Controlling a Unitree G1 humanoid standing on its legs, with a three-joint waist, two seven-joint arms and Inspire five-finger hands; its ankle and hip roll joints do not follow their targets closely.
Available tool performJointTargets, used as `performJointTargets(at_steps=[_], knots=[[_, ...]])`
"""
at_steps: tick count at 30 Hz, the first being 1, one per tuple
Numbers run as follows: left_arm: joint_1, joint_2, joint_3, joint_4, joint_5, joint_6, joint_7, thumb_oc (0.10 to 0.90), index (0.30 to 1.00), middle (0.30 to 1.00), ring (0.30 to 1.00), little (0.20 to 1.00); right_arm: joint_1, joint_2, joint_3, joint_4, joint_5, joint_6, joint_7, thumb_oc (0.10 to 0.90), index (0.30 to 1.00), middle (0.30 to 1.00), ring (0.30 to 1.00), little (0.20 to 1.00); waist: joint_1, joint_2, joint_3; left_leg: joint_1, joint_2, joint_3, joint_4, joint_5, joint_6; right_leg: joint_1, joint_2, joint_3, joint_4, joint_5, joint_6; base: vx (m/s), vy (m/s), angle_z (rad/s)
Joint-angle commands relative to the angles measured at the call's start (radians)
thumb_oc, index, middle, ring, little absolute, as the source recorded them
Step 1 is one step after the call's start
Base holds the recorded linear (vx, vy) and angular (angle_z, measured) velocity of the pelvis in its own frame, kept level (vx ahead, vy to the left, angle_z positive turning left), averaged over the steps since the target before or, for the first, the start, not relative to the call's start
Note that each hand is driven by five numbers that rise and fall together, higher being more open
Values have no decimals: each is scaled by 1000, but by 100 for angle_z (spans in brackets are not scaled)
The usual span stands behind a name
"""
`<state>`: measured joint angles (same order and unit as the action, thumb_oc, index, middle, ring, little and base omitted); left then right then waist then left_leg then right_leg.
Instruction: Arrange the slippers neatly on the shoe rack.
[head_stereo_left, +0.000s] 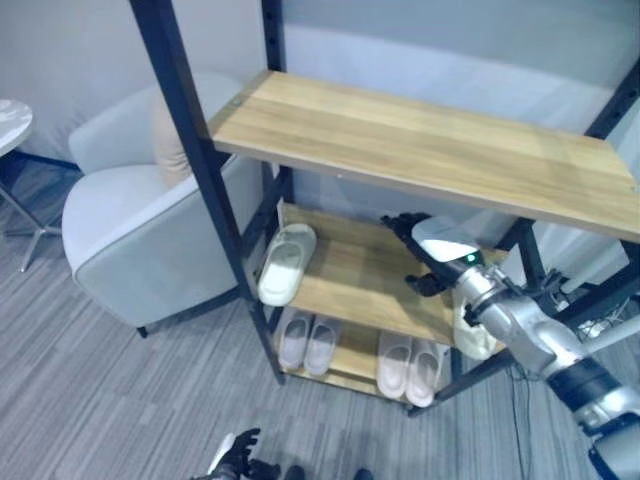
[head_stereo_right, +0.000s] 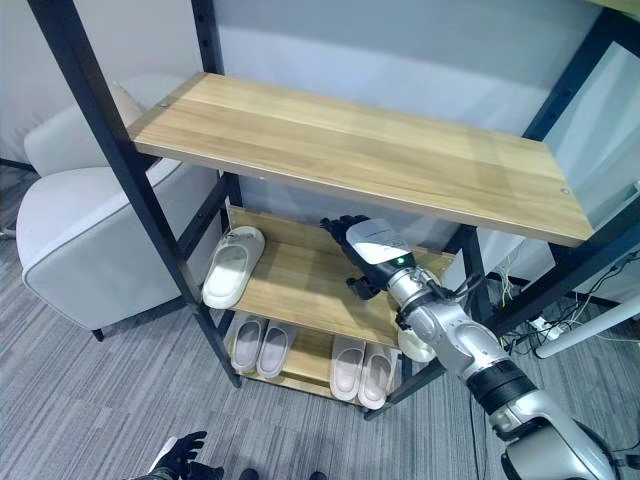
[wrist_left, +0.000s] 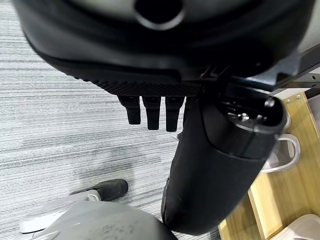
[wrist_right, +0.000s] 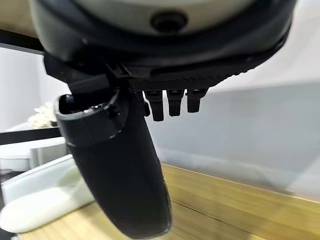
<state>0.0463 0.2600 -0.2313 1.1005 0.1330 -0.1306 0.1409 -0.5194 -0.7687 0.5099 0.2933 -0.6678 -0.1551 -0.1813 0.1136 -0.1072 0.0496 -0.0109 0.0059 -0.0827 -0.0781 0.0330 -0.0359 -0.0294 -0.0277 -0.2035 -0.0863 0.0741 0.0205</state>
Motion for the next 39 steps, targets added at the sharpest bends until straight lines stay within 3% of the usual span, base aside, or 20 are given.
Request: performJointTargets(at_steps=[1, 6, 16, 31, 39], knots=[[-32, -21, -53, 87, 35, -9, -14, 800, 900, 900, 900, 900, -136, -88, -46, 3, -23, 22, -36, 800, 900, 900, 900, 900, 6, -3, -16, -33, 8, 25, -9, -7, -37, 42, -60, -3, 12, -51, 118, -1, 34, -1], [-30, -24, -48, 79, 33, -10, -32, 800, 900, 900, 900, 900, -83, -164, -73, -1, -46, 22, -9, 800, 900, 900, 900, 900, -14, -1, -19, -28, 2, 29, -9, -27, -34, 43, -69, -1, 10, -52, 125, 4, 12, 0], [-27, -23, -43, 72, 28, -9, -45, 800, 900, 900, 900, 900, -40, -218, -66, 28, -72, 26, 29, 800, 900, 900, 900, 900, -23, 3, -9, -25, 2, 45, -9, -35, -26, 30, -79, 15, 11, -44, 131, 12, 13, -9], [-17, -20, -68, 51, 2, -14, -48, 800, 900, 900, 900, 900, -142, -173, 49, 246, -93, 72, 28, 800, 900, 900, 900, 900, -7, 13, 26, -42, 4, 50, -9, -32, -17, 7, -78, 26, 10, -40, 132, 6, 0, -4], [-35, -16, -83, 50, -22, -20, -34, 800, 900, 900, 900, 900, -254, -107, 104, 406, -61, 104, -6, 800, 900, 900, 900, 900, 18, 7, 48, -84, -1, 39, -7, -18, -17, -25, -84, 18, 8, -30, 134, -10, 1, 1]])
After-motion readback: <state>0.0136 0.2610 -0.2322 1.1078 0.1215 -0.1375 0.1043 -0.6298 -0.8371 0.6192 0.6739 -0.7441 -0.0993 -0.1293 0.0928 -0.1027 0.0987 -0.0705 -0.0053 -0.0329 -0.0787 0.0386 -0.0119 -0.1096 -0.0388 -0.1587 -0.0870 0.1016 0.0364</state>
